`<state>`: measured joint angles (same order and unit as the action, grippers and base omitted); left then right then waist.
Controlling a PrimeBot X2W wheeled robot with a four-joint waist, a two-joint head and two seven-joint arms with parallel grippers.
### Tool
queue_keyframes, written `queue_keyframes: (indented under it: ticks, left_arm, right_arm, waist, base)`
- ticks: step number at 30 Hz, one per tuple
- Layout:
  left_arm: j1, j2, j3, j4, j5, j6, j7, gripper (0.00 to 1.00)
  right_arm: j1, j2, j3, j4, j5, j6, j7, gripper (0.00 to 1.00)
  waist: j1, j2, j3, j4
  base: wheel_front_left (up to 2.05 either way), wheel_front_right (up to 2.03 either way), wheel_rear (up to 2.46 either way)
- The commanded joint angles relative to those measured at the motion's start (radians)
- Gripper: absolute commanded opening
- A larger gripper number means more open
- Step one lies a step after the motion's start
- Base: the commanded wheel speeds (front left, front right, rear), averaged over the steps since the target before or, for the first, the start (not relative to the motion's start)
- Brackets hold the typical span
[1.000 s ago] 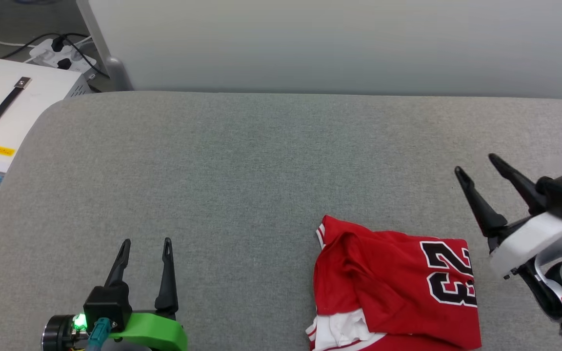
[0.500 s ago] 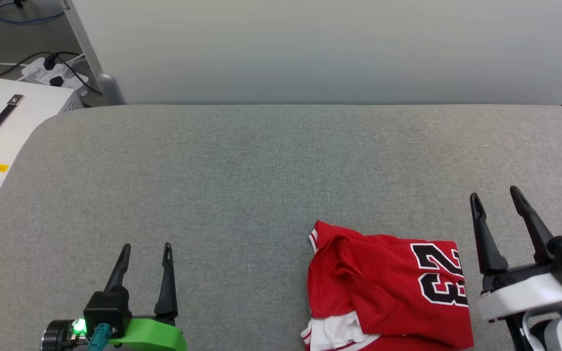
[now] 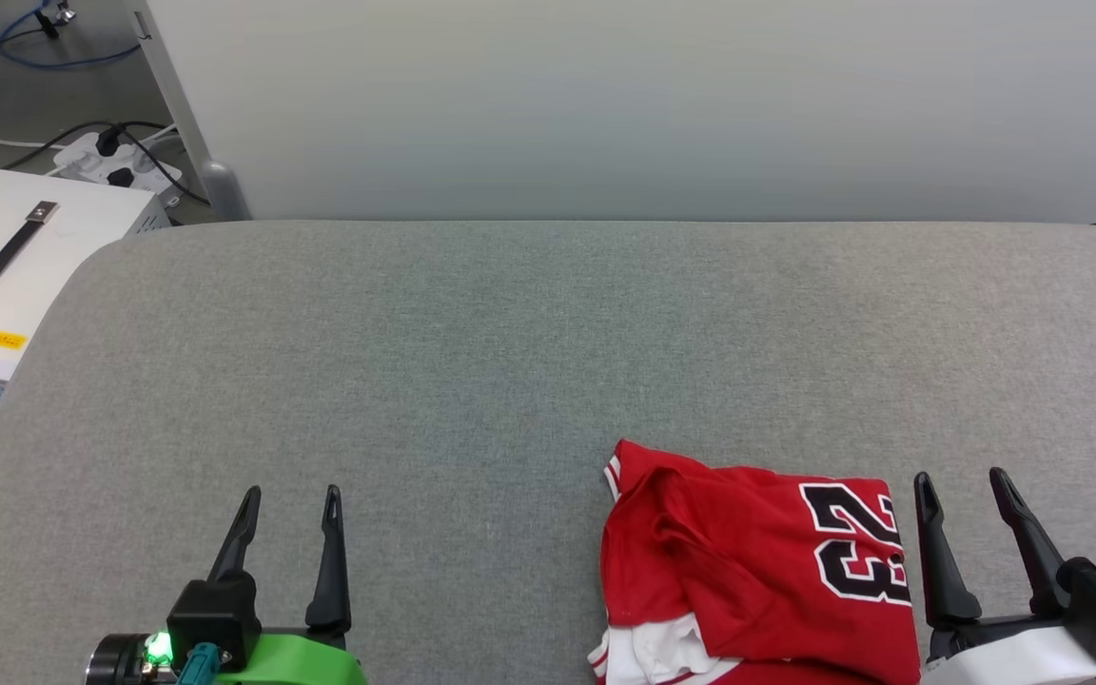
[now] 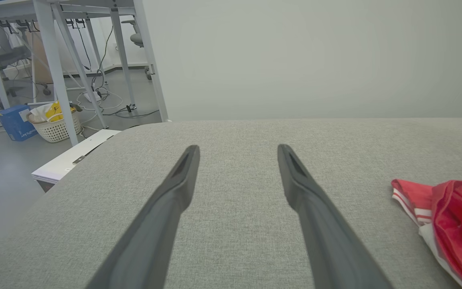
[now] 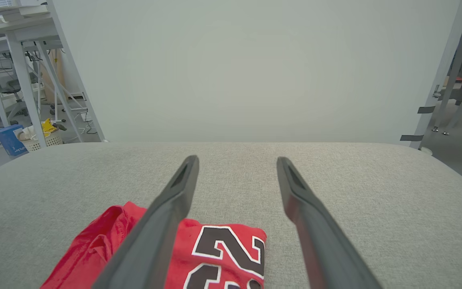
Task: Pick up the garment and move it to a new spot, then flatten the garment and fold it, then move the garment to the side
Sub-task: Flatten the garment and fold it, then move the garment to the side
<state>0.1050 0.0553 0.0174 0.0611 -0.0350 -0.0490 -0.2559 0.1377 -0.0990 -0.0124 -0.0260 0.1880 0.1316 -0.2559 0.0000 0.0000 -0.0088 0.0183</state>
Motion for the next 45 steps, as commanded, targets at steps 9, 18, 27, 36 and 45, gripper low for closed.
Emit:
queue_keyframes:
  ticks: [9,18,27,36,45]
  left_arm:
    - [0.016,-0.005,-0.008,0.006,-0.001,0.0,-0.006,1.0]
    - [-0.006,-0.005,-0.014,0.016,-0.005,0.0,-0.006,1.0]
    - [-0.034,-0.005,-0.02,0.019,-0.006,-0.002,-0.006,1.0]
    - [-0.067,-0.005,-0.037,0.02,-0.011,-0.001,-0.006,1.0]
    - [-0.097,-0.005,-0.045,0.028,-0.01,-0.003,-0.006,1.0]
  right_arm:
    - [-0.014,-0.03,0.011,0.001,-0.033,-0.001,-0.006,1.0]
    - [-0.205,-0.232,0.031,0.06,0.042,-0.001,0.066,1.0]
    - [-0.337,-0.468,0.189,0.095,0.381,-0.001,0.583,1.0]
    - [-0.299,-0.511,0.243,0.163,0.699,-0.001,0.97,1.0]
    - [-0.328,-0.45,0.312,0.262,0.749,-0.001,0.975,1.0]
  waist:
    - [0.0,0.0,-0.001,0.007]
    - [0.0,0.0,0.02,0.008]
    - [0.0,0.0,0.057,0.019]
    - [0.0,0.0,0.111,0.048]
    - [0.0,0.0,0.157,0.084]
  base:
    - [0.0,0.0,0.0]
    - [0.0,0.0,0.0]
    - [0.0,0.0,0.0]
    - [0.0,0.0,0.0]
    - [0.0,0.0,0.0]
